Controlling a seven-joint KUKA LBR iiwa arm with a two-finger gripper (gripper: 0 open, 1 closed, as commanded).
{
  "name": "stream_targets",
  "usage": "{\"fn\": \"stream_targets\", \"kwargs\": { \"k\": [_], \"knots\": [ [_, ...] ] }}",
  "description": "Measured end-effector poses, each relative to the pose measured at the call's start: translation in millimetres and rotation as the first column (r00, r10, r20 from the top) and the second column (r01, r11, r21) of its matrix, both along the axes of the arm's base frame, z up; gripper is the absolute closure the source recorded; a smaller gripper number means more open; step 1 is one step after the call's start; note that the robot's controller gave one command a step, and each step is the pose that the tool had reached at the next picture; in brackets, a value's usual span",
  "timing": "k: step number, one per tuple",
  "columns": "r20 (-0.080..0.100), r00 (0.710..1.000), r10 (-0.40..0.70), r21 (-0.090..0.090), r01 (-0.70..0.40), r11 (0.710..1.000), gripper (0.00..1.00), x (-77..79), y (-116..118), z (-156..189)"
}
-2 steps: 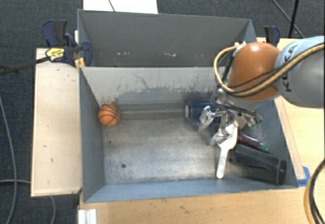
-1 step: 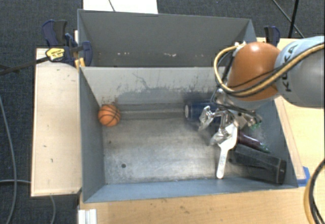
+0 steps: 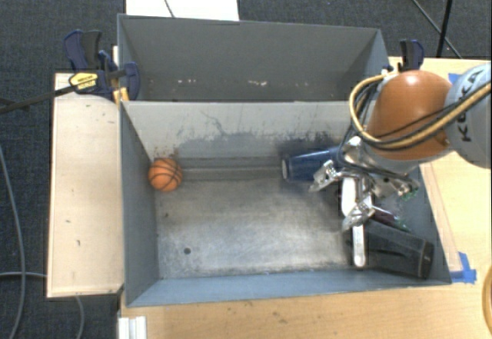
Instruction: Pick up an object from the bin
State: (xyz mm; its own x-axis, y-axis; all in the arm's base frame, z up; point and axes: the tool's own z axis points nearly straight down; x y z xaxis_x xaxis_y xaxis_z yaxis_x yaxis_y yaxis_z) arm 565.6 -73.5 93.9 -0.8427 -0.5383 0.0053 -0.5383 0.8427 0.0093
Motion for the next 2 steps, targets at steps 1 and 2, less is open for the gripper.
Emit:
{"fn": "stream_targets", "kwargs": {
  "k": [1,2],
  "knots": [
    [0.008,0.968,0.249,-0.001,-0.249,0.968,1.0,18.6,-26.3,-9.0],
    [-0.001,0.968,0.25,0.008,-0.249,0.968,0.0,16.6,-22.0,-8.9]
  ]
}}
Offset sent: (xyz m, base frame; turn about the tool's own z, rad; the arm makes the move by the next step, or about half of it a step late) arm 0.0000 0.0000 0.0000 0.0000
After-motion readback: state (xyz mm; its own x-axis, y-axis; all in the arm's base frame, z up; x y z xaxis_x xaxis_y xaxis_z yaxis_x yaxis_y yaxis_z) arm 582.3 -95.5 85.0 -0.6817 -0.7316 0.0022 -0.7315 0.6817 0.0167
